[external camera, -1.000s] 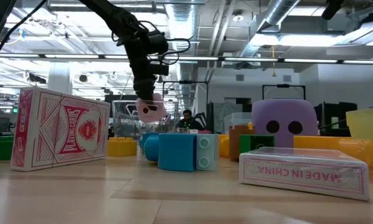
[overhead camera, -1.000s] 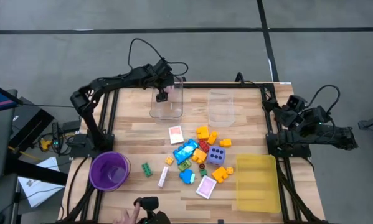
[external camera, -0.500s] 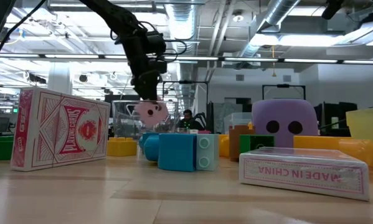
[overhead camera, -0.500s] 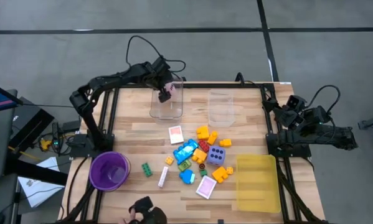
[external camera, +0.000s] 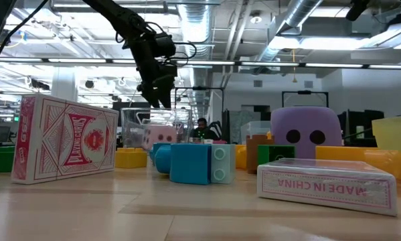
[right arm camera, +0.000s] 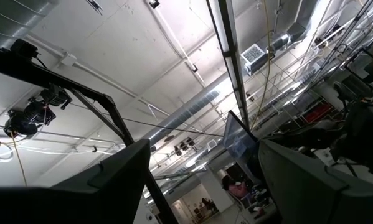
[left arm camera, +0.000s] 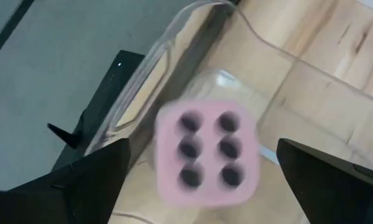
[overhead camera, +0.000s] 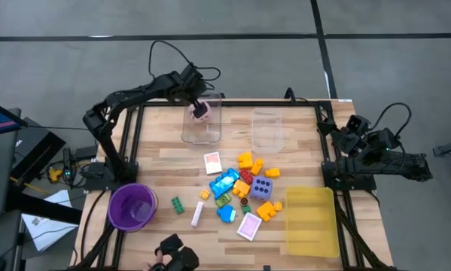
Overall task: Pick & Place Toys
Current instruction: Put the violet dice into the left transparent bin
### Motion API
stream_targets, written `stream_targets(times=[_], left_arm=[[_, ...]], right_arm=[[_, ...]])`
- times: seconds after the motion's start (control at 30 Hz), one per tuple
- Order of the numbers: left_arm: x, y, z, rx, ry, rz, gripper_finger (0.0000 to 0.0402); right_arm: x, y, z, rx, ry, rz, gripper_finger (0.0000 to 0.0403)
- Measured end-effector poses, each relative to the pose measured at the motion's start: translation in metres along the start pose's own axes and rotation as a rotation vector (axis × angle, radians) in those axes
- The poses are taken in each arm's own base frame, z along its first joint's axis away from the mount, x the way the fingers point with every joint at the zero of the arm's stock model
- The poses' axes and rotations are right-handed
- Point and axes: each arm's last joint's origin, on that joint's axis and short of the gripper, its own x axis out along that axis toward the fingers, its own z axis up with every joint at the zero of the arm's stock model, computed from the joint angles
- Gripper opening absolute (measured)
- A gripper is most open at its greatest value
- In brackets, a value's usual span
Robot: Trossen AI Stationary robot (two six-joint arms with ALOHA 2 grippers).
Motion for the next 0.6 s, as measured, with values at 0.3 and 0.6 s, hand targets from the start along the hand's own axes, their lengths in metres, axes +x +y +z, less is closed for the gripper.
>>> stream_targets(times=[0.3, 0.6], left_arm=[[-0.036, -0.002, 0.004, 0.087, -0.089, 0.023, 0.04], [-0.096, -0.023, 0.006, 0.14, -0.271, -0.061, 0.04]], right_arm=[[0.0, 0.0, 0.0, 0.007, 0.001, 0.0, 0.0293], [0.0, 0.0, 0.0, 0.007, 0.001, 0.0, 0.0293]])
